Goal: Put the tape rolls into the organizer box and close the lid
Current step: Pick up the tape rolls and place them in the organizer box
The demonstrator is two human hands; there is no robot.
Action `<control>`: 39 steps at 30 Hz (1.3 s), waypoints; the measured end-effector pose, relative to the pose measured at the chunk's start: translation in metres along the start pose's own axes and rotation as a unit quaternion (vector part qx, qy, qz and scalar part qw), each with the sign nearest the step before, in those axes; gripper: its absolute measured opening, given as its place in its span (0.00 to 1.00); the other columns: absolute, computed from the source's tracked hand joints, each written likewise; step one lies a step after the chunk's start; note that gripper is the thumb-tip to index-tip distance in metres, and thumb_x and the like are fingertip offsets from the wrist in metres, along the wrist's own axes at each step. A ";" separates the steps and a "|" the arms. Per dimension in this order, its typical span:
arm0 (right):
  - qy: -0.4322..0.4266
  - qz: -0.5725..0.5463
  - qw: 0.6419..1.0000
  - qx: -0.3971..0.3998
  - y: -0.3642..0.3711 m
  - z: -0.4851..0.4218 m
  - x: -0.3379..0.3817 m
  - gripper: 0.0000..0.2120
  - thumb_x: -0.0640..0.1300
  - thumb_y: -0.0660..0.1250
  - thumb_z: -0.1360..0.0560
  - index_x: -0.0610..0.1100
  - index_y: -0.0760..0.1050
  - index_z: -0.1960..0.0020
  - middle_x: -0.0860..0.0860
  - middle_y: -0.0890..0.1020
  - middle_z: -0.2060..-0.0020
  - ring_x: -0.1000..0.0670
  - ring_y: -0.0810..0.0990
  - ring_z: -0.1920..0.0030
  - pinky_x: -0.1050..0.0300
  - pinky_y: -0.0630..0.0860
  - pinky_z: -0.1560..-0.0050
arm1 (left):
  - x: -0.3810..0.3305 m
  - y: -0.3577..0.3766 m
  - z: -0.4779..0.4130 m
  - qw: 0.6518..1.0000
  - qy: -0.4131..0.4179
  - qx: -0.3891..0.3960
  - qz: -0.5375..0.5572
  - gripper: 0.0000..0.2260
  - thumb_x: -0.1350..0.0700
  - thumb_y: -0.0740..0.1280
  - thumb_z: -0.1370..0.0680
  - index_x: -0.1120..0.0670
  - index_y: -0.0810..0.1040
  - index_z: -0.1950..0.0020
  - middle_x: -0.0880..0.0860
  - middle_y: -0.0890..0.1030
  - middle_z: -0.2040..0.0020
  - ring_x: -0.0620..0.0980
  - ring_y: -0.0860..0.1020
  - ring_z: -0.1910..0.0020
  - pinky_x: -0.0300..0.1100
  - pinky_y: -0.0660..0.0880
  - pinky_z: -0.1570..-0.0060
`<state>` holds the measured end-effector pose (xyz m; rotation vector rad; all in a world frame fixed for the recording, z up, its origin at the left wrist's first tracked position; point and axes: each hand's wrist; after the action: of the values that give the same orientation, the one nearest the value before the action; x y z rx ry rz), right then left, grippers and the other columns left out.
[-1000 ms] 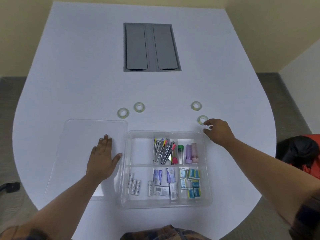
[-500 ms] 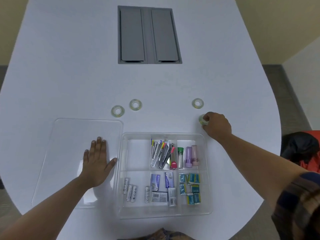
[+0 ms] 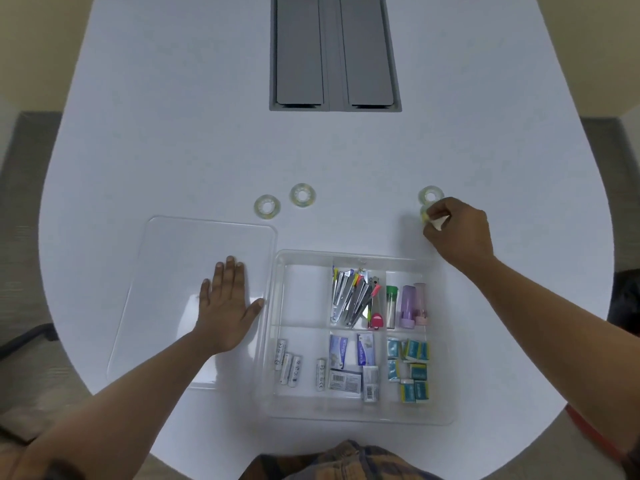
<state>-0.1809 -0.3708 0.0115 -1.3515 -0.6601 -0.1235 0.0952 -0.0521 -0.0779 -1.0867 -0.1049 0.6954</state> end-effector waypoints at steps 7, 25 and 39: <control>-0.196 -0.034 0.975 0.102 0.025 0.082 0.080 0.10 0.41 0.73 0.33 0.47 0.80 0.52 0.51 0.83 0.59 0.49 0.78 0.61 0.58 0.73 0.59 | -0.006 -0.007 0.003 1.000 0.003 -0.005 -0.009 0.45 0.27 0.30 0.32 0.55 0.32 0.25 0.52 0.29 0.25 0.49 0.28 0.28 0.53 0.34 0.28; -0.382 0.270 0.834 0.291 0.091 0.113 0.137 0.13 0.26 0.65 0.39 0.43 0.72 0.63 0.50 0.69 0.71 0.47 0.69 0.62 0.55 0.62 0.69 | -0.007 -0.004 0.007 0.999 0.012 -0.045 -0.014 0.44 0.29 0.29 0.30 0.56 0.38 0.23 0.54 0.35 0.23 0.54 0.37 0.23 0.54 0.38 0.26; -0.353 0.145 0.908 0.175 0.061 0.079 0.126 0.09 0.37 0.65 0.28 0.44 0.81 0.51 0.48 0.83 0.57 0.43 0.78 0.53 0.51 0.77 0.62 | 0.001 0.009 0.000 0.998 0.019 -0.067 -0.003 0.38 0.33 0.39 0.25 0.55 0.37 0.23 0.52 0.36 0.22 0.50 0.33 0.25 0.52 0.36 0.27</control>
<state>-0.0799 -0.2472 0.0285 -1.1089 -1.0134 0.7297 0.0918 -0.0488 -0.0861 -1.2272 -0.1248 0.6693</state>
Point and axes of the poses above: each hand's wrist, its own z-axis away from the middle knuckle, its own y-axis out of the palm, x = y × z
